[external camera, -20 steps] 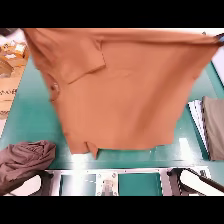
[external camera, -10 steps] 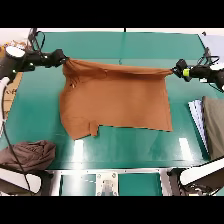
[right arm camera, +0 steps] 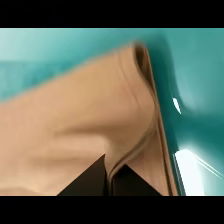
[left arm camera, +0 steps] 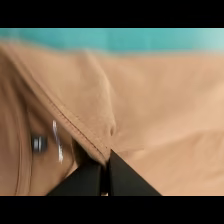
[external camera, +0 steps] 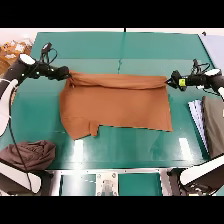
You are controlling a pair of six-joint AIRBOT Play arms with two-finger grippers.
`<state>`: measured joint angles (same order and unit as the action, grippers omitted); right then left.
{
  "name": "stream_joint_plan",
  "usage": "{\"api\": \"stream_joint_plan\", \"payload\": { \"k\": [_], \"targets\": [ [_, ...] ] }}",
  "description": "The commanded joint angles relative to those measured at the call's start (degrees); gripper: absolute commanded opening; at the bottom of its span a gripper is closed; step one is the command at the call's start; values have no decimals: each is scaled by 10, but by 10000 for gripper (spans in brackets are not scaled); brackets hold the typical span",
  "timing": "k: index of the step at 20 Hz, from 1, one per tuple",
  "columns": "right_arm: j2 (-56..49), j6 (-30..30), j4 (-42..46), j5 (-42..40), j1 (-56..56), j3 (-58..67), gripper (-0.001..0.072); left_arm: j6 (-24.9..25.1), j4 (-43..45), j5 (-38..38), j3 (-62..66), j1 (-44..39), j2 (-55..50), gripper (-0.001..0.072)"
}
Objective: Fold the shirts.
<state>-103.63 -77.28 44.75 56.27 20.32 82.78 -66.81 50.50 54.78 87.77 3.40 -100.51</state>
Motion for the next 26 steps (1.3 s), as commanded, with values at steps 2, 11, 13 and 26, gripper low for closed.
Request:
{"api": "stream_joint_plan", "payload": {
  "k": [2, 11, 13, 26],
  "targets": [
    [23, -1, 26, 19, 1, -54, 19, -9, 36, 28, -36, -1, -6, 28],
    [35, -3, 31, 50, 5, -58, 19, -18, 37, 32, -42, 0, -6, 27],
    [35, -3, 31, 52, 5, -59, 21, -22, 38, 34, -42, 0, -6, 28],
    [35, -11, 70, 233, 64, -58, 280, -82, 36, 307, 61, 52, -5, 42]
  ]
}}
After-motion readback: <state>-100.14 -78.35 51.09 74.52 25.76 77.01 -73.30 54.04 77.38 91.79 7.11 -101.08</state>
